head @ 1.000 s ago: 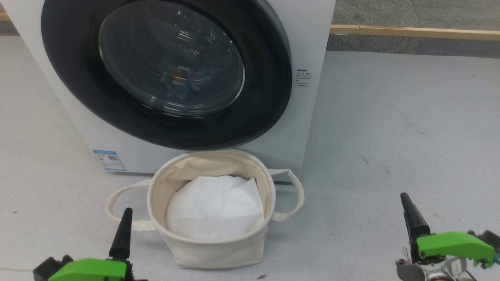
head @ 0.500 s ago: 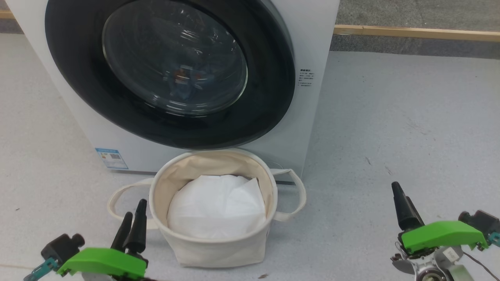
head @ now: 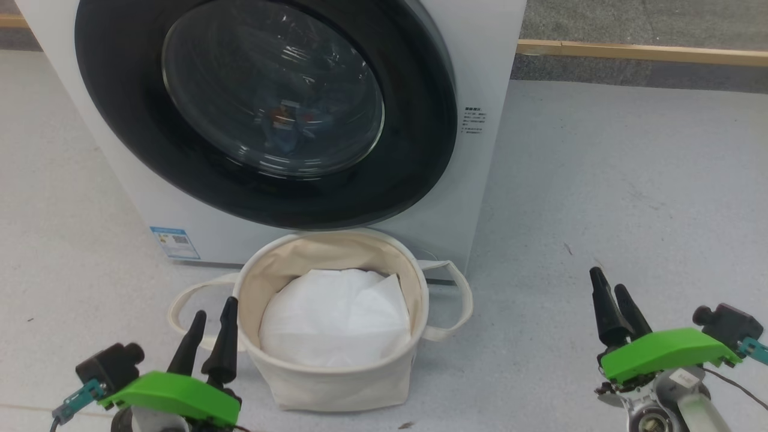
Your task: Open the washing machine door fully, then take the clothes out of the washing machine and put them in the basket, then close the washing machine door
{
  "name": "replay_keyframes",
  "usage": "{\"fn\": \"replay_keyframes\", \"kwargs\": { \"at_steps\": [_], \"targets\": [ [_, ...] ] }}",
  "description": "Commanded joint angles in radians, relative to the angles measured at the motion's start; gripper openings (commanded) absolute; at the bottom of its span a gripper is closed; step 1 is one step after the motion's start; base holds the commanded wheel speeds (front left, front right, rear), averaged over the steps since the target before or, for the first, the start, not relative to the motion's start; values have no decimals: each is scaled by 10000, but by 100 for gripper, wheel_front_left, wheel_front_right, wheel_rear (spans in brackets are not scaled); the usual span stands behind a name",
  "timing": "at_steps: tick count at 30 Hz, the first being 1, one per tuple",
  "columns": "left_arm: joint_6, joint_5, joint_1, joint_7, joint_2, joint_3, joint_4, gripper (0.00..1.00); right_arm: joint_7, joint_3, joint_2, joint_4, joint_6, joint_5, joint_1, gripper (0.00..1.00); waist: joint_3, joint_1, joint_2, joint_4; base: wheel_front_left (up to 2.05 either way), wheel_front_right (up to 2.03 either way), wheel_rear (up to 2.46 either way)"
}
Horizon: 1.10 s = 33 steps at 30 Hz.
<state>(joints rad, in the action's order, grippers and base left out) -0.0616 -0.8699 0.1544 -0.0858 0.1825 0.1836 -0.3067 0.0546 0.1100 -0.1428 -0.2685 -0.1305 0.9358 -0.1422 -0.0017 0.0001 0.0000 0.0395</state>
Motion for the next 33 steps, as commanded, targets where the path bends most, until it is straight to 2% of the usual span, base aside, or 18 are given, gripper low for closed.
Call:
{"fn": "replay_keyframes", "kwargs": {
  "at_steps": [1, 17, 33],
  "targets": [
    [28, 331, 623, -184, 256, -130, 384, 100, 156, 165, -246, 424, -1, -315, -558, 100, -7, 0, 0, 10, 0, 0, 0],
    [135, 2099, 869, -654, 426, 60, 406, 100, 350, 467, -459, 715, -1, -2084, -613, 100, -90, -1, 0, 116, 0, 0, 0],
    [60, 3774, 1157, -1122, 635, 233, 426, 100, 603, 878, -729, 966, -2, -3656, -782, 100, -141, -1, 0, 211, 0, 0, 0]
  ]
}}
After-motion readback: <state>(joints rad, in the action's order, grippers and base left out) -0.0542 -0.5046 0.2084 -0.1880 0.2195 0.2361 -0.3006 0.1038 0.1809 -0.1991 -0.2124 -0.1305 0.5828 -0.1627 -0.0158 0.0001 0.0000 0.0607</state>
